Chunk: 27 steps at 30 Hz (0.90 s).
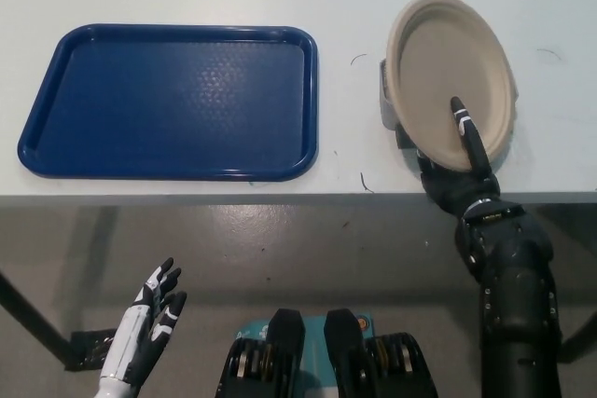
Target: Use the right hand to pick up a plate from a leveled surface and place it into a tray on the left side
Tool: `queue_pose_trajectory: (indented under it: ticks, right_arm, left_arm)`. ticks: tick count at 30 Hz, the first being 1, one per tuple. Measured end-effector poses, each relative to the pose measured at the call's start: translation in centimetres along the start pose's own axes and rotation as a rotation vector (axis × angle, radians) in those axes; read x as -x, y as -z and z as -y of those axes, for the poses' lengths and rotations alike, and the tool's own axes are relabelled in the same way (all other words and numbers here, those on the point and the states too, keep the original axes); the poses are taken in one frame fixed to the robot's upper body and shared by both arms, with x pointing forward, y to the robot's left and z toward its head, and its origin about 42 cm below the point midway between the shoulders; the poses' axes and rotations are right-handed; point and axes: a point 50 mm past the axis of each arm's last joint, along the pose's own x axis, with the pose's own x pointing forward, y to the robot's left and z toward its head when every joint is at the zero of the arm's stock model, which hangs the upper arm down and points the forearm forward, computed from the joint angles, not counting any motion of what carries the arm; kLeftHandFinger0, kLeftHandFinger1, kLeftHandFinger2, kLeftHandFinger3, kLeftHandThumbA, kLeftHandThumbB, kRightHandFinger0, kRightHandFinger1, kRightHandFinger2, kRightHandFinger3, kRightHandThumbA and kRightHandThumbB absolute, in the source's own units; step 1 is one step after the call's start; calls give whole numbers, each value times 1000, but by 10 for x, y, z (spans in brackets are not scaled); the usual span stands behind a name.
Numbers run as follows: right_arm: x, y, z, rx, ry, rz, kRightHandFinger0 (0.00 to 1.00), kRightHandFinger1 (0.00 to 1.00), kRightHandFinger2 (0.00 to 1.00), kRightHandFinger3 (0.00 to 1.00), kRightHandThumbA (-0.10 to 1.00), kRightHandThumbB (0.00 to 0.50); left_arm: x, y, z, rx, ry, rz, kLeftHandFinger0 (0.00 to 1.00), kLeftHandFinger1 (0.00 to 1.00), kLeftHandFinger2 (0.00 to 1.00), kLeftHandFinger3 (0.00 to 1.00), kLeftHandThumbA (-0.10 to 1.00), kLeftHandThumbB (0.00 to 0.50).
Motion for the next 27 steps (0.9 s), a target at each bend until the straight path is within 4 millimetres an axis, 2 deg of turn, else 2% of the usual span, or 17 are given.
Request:
queue_pose_trajectory:
  ticks: [3,5,7,8,10,12,14,16,18,23,25,26,27]
  right_arm:
    - [0,1,0,4,0,2,0,89,497,733,690,0]
    - [1,1,-1,7,-2,6,0,103,513,785,664,0]
    - [6,0,-1,14,-10,23,0,140,516,778,642,0]
    - [10,1,0,19,-17,34,0,161,514,755,641,0]
    - [19,2,4,32,-28,57,0,156,510,644,604,0]
    - [32,2,8,55,-48,90,0,150,506,596,580,0]
    - [44,1,9,78,-71,122,0,160,535,617,544,0]
    - [56,-1,7,97,-98,151,0,232,601,663,469,0]
    - [67,-4,0,121,-134,186,0,259,576,692,401,0]
    - [98,-7,-27,187,-263,253,0,229,560,689,350,0]
    - [115,-4,-45,229,-338,274,0,253,582,731,305,0]
    - [117,-4,-47,234,-347,276,0,302,614,806,259,0]
    - [129,1,-60,271,-404,289,0,308,616,814,253,0]
  left_arm:
    - [0,0,0,1,0,0,1000,1000,1000,1000,872,163]
    - [0,0,0,1,1,0,1000,1000,1000,1000,873,157]
    - [0,0,0,1,3,1,1000,1000,1000,1000,877,153]
    - [0,0,0,1,5,1,1000,1000,1000,1000,876,154]
    - [-1,-1,1,1,7,2,1000,1000,1000,1000,889,156]
    - [-2,-1,0,0,9,5,1000,1000,1000,1000,889,150]
    - [-3,-2,0,-1,11,6,1000,1000,1000,1000,884,149]
    - [-2,-2,0,-2,11,6,1000,1000,1000,1000,887,146]
    - [-2,-2,0,-2,12,6,1000,1000,1000,1000,888,157]
    - [-2,-1,0,-2,14,5,1000,1000,1000,1000,893,148]
    - [-2,-1,0,-2,16,5,1000,1000,1000,1000,897,151]
    - [-3,-1,0,-2,16,5,1000,1000,1000,1000,891,155]
    - [-3,-1,0,-3,18,6,1000,1000,1000,1000,890,154]
